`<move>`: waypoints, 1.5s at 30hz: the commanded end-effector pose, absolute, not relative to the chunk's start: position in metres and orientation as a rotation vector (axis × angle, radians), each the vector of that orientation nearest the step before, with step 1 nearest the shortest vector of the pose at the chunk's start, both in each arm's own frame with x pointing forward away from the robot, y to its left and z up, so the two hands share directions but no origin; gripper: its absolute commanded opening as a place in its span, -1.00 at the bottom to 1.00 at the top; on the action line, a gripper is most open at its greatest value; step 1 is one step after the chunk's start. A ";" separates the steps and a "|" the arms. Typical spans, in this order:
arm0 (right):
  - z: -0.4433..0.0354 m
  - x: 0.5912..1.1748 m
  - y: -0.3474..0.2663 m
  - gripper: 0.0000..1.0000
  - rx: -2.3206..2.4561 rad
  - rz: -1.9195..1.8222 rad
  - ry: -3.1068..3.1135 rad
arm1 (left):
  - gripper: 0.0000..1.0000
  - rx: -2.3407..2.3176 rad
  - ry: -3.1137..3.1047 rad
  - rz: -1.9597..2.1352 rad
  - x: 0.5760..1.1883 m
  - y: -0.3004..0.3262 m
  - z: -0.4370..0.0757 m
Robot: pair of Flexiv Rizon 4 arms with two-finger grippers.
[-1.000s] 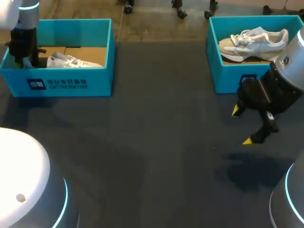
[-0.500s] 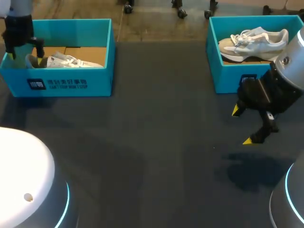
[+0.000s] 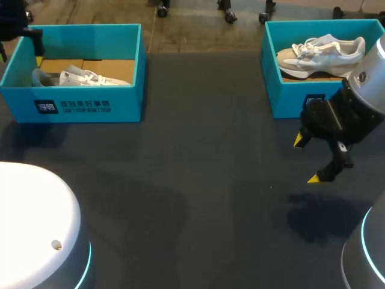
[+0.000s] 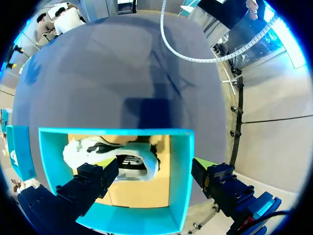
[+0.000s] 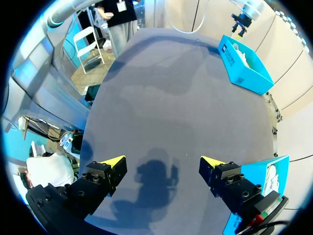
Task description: Take the shoe out of the shoebox, open the shoe tongue, remove and reinsert the insole, then place the shoe into the shoebox
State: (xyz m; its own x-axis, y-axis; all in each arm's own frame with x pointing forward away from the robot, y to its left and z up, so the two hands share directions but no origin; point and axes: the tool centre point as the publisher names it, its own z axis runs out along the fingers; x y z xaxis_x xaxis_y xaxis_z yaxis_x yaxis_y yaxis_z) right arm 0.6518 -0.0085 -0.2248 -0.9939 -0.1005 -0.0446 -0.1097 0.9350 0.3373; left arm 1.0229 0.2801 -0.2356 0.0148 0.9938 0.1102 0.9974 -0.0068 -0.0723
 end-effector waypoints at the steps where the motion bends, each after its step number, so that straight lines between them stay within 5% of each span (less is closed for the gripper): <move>1: -0.226 0.653 -0.008 1.00 -0.168 0.535 3.066 | 1.00 -2.170 -2.120 -0.073 1.000 0.283 -0.213; 12: -0.226 0.653 -0.008 1.00 -0.168 0.535 3.066 | 1.00 -2.218 -2.057 -0.094 0.988 0.278 -0.200; 29: -0.183 0.803 -0.076 1.00 0.573 0.322 3.150 | 1.00 -2.218 -2.057 -0.094 0.988 0.278 -0.200; 45: -0.183 0.803 -0.076 1.00 0.573 0.322 3.150 | 1.00 -2.218 -2.057 -0.094 0.988 0.278 -0.200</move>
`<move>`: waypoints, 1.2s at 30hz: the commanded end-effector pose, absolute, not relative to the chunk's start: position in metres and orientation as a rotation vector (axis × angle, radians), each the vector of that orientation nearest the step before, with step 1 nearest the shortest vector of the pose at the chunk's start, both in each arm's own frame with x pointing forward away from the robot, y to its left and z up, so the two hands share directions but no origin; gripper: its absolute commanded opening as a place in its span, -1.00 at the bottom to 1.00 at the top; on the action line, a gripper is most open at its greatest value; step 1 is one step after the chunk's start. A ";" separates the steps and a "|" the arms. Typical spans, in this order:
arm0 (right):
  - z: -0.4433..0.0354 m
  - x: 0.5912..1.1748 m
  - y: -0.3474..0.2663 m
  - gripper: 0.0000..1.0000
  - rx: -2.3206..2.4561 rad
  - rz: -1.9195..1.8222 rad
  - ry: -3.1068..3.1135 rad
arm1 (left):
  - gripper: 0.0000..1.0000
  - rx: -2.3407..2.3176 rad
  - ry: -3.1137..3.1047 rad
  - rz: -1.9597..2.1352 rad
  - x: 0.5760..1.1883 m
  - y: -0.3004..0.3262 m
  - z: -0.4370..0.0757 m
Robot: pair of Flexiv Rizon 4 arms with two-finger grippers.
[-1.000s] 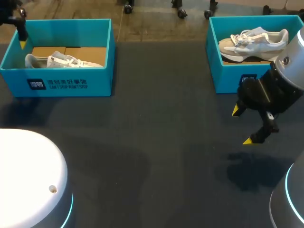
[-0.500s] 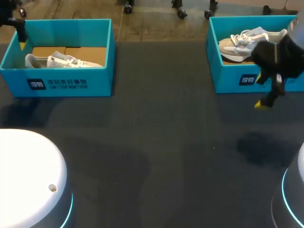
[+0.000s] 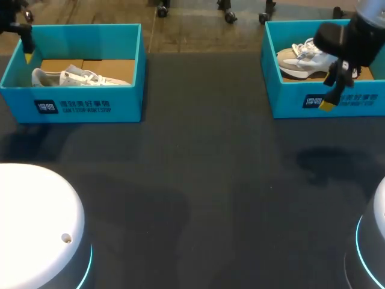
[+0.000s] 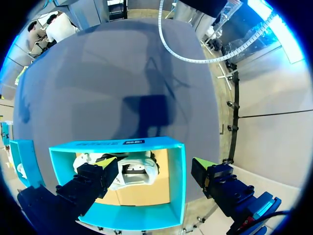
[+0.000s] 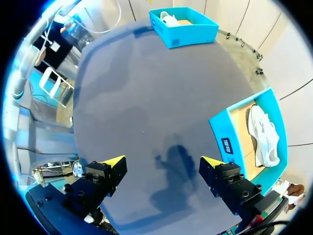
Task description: Take the shoe out of the shoebox, open the shoe tongue, remove and reinsert the insole, then place the shoe into the shoebox
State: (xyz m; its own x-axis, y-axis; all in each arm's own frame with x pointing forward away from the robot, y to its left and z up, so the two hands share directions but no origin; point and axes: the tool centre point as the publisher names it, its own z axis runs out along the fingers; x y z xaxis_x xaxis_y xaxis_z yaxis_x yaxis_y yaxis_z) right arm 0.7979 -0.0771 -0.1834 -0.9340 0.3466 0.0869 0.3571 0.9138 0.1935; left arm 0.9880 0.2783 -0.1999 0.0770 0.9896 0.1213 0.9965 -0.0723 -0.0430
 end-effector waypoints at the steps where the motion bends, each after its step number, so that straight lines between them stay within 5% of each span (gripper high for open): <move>1: -0.182 0.805 -0.079 1.00 -0.605 -0.301 -2.994 | 1.00 -2.218 -2.057 -0.094 0.988 0.278 -0.200; 14: -0.155 0.910 -0.156 1.00 -1.623 -0.113 -2.603 | 1.00 -2.218 -2.057 -0.094 0.988 0.278 -0.200; 28: -0.155 0.910 -0.156 1.00 -1.623 -0.113 -2.603 | 1.00 -2.218 -2.057 -0.094 0.988 0.278 -0.200; 36: -0.161 0.988 -0.182 1.00 -1.946 -0.047 -2.467 | 1.00 -2.218 -2.057 -0.094 0.988 0.278 -0.200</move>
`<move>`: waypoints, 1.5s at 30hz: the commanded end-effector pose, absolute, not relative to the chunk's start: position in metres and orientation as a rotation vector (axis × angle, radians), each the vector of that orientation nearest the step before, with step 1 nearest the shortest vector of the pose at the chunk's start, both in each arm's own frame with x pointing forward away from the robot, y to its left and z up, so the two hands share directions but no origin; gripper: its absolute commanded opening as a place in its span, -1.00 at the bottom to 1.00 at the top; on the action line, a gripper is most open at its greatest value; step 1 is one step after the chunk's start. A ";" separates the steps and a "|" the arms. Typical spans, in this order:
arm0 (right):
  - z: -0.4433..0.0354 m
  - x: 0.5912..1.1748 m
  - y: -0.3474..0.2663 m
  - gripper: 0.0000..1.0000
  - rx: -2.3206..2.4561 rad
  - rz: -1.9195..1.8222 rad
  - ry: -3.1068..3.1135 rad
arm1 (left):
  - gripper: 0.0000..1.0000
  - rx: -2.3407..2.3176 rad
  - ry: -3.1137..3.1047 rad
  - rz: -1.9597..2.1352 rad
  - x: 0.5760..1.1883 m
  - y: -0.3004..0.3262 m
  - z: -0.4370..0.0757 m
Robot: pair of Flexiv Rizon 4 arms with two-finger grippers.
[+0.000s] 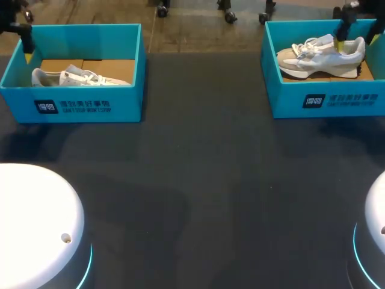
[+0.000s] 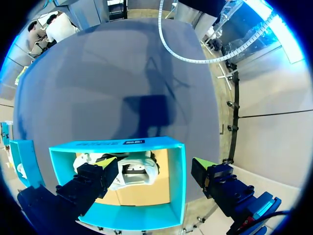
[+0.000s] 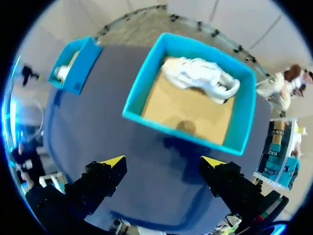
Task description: Take the shoe out of the shoebox, open the shoe tongue, remove and reinsert the insole, then place the shoe into the shoebox
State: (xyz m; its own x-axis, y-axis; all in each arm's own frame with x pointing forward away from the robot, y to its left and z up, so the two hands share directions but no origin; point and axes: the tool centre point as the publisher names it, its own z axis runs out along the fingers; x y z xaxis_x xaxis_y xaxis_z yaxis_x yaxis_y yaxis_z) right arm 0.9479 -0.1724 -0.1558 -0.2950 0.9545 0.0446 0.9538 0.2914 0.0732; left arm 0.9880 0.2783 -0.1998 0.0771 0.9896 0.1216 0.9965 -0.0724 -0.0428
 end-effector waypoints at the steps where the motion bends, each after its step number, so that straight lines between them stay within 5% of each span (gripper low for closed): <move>1: -0.161 0.998 -0.187 1.00 1.970 0.074 2.440 | 1.00 -2.218 -2.057 -0.094 0.988 0.278 -0.200; 16: -0.166 1.021 -0.198 1.00 2.153 -0.035 2.321 | 1.00 -2.218 -2.057 -0.094 0.988 0.278 -0.200; 28: -0.209 1.092 -0.244 1.00 2.075 0.011 2.208 | 1.00 -2.218 -2.057 -0.094 0.988 0.278 -0.200; 45: -0.213 1.098 -0.247 1.00 2.047 0.034 2.227 | 1.00 -2.218 -2.057 -0.094 0.988 0.278 -0.200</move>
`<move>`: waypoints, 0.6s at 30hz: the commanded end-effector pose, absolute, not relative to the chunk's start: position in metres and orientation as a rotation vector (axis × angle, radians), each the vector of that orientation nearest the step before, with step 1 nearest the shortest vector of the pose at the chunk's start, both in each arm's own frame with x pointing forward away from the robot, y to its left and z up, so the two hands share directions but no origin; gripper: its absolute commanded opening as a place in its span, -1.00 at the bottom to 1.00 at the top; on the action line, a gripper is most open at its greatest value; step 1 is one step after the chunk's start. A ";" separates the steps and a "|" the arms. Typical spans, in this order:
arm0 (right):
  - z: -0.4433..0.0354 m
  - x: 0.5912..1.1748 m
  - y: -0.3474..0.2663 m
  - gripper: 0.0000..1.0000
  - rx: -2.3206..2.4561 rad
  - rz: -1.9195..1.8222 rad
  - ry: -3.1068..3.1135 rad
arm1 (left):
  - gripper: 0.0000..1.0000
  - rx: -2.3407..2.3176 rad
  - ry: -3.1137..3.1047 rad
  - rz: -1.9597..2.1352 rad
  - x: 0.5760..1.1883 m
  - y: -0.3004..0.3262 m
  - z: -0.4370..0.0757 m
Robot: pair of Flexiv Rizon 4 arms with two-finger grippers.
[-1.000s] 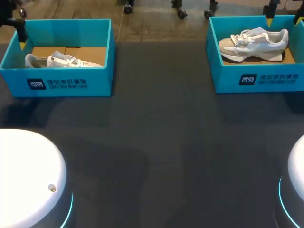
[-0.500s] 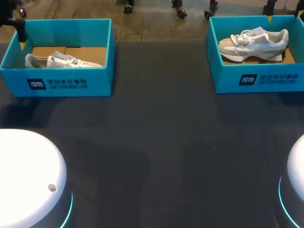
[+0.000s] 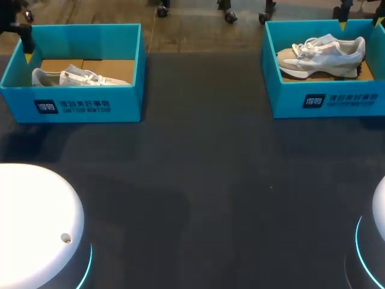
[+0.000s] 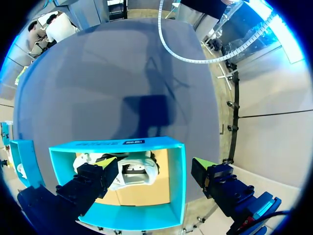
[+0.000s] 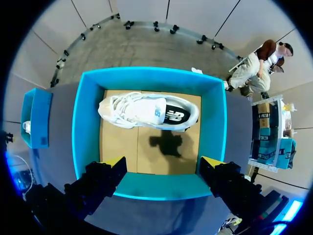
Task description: Take the shoe out of the shoebox, open the shoe tongue, remove and reinsert the insole, then place the shoe into the shoebox
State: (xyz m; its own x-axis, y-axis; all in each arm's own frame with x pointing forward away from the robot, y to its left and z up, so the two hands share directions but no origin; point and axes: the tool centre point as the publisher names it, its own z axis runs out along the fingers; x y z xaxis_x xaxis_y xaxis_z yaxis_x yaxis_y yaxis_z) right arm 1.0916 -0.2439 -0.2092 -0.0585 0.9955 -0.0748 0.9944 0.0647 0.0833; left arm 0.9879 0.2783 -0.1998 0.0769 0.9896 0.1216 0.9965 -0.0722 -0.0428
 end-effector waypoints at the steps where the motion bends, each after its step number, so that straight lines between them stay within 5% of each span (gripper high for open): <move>1: -0.217 1.103 -0.251 1.00 2.069 0.035 2.195 | 1.00 -2.218 -2.057 -0.094 0.988 0.278 -0.200; 18: -0.265 1.141 -0.280 1.00 2.077 -0.100 2.114 | 1.00 -2.218 -2.057 -0.094 0.988 0.278 -0.200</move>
